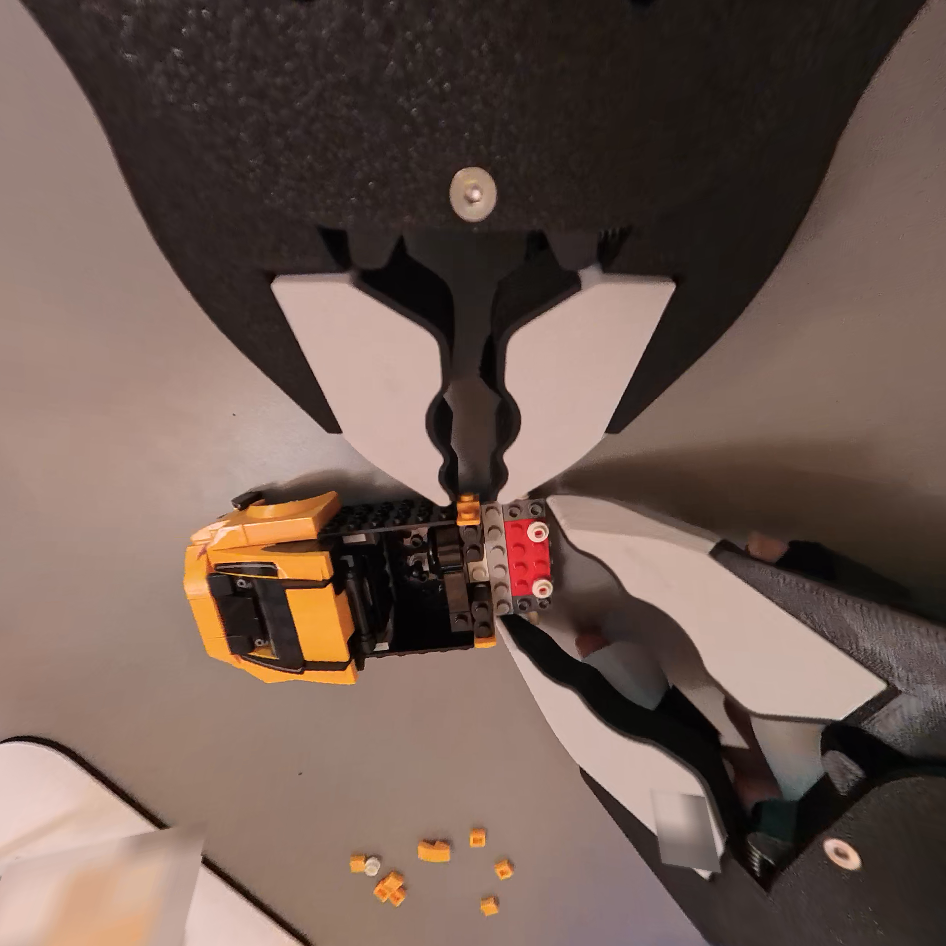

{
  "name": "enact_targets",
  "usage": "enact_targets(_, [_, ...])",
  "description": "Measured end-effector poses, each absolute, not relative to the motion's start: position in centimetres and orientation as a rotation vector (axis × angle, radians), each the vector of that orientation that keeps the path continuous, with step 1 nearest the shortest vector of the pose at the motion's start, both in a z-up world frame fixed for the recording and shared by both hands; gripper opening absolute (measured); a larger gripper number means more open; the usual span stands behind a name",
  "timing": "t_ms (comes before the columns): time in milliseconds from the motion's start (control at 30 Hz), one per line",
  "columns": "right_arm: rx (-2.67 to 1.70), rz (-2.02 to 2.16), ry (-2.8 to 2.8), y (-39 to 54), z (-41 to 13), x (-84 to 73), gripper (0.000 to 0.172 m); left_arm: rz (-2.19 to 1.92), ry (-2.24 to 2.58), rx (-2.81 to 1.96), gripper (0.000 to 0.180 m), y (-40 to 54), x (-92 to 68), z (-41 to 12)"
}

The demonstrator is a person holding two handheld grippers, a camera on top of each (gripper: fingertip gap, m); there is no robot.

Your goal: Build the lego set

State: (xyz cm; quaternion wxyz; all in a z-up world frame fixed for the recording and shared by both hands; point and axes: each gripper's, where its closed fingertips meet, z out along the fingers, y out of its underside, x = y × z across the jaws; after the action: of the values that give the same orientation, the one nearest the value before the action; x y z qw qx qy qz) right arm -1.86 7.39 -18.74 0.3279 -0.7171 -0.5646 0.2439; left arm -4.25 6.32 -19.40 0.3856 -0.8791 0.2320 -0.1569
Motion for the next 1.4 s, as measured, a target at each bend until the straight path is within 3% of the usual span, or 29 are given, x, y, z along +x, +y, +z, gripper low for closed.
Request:
enact_targets(367, [-1.86,0.593,-1.547,8.0,-18.9,-1.8,0.013,-0.21,0.739,-2.229,0.055,6.2,-4.1,-20.0])
enact_targets(767, [-1.799,0.498,-1.591,7.9,-19.0,-1.5,0.006,-0.174,0.743,-2.25,0.039,6.2,-4.4,-20.0])
enact_targets(900, [-1.763,0.544,-1.636,7.8,-19.0,-1.2,0.006,-0.281,0.762,-2.249,0.041,5.9,-4.2,-19.8])
enact_targets(1033, [-1.717,0.566,-1.695,7.4,-18.8,-0.8,0.006,-0.367,0.774,-2.264,0.055,6.2,-4.7,-19.3])
enact_targets(1167, [-1.683,0.547,-1.758,7.1,-19.0,-0.5,0.006,-0.702,0.751,-2.29,0.056,5.6,-3.2,-18.0])
enact_targets(1400, [-1.658,0.585,-1.8,6.6,-19.0,-0.2,0.006,-0.667,0.719,-2.36,0.04,7.1,-3.6,-19.3])
